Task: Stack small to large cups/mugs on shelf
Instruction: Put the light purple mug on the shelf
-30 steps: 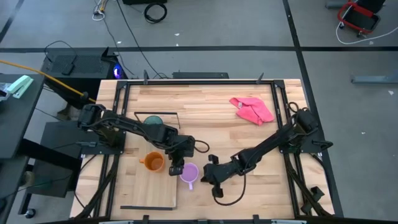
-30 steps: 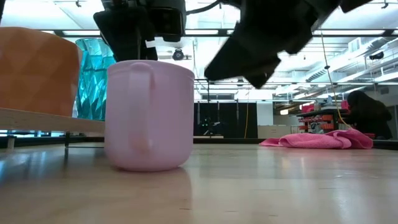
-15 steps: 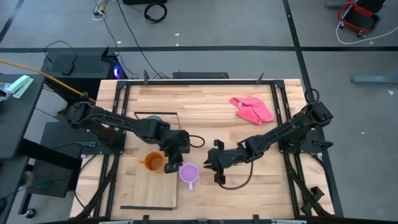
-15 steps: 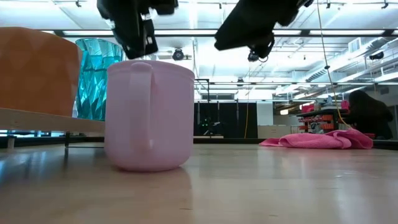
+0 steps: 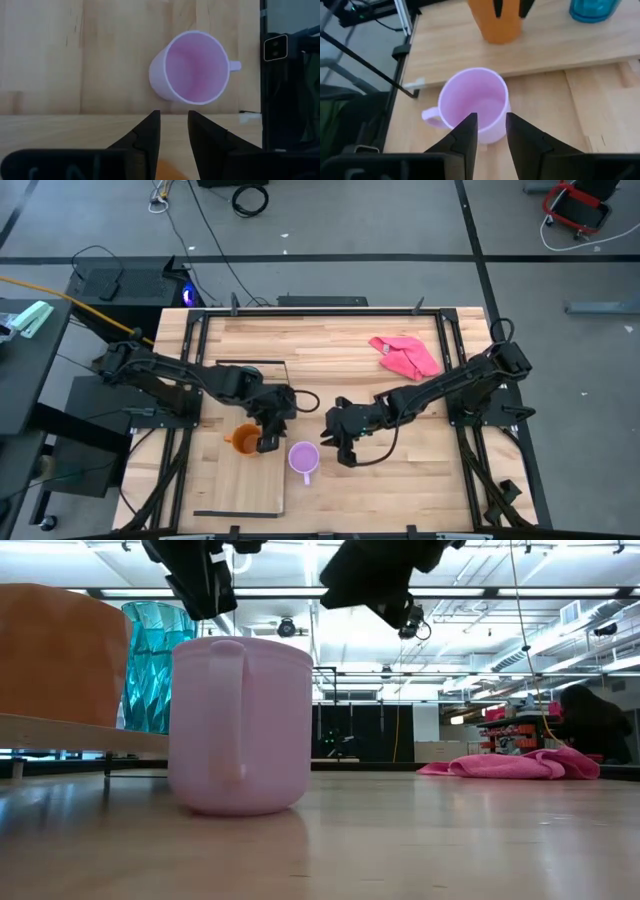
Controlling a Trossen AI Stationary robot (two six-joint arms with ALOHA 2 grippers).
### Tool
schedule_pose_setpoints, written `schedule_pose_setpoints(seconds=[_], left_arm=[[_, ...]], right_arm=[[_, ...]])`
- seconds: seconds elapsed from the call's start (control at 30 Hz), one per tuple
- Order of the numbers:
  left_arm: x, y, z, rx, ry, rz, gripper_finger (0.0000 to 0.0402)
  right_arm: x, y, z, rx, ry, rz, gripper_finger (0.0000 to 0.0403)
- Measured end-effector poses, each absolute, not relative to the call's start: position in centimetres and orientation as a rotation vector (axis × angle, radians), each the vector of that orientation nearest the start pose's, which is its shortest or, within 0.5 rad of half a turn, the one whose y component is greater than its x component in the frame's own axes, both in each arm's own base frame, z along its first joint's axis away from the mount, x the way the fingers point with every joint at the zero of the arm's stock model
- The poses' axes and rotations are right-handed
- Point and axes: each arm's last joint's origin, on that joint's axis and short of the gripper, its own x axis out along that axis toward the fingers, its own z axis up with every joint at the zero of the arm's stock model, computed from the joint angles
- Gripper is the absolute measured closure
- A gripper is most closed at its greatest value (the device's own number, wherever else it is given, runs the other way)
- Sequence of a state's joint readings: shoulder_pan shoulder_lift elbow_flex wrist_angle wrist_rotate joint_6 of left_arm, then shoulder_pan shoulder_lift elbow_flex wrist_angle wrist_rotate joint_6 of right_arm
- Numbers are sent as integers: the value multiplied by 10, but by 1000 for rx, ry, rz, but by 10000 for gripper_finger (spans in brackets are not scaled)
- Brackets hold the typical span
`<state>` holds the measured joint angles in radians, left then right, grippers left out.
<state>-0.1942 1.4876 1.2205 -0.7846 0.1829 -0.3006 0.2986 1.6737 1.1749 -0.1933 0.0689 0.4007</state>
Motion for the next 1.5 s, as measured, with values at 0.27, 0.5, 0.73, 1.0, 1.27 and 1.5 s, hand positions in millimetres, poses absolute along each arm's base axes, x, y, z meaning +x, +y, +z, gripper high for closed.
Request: schedule_pose_setpoints(seconds=[0.27, 0.5, 0.73, 1.0, 1.27, 1.5], left_arm=[[291, -68, 277, -245, 1093, -204, 294], [290, -73, 277, -239, 1091, -220, 294], [289, -75, 276, -237, 1098, -222, 294], [289, -78, 276, -229, 1094, -230, 294], [290, -79, 277, -225, 1082, -234, 294], [290, -80, 277, -226, 1080, -235, 294]], right_arm=[[353, 103, 233, 259, 738, 65, 293], [364, 107, 221, 260, 763, 76, 293], [377, 111, 213, 239, 793, 79, 293], [377, 111, 207, 235, 816, 69, 293], [379, 112, 202, 232, 828, 67, 293], [379, 112, 203, 240, 814, 68, 293]])
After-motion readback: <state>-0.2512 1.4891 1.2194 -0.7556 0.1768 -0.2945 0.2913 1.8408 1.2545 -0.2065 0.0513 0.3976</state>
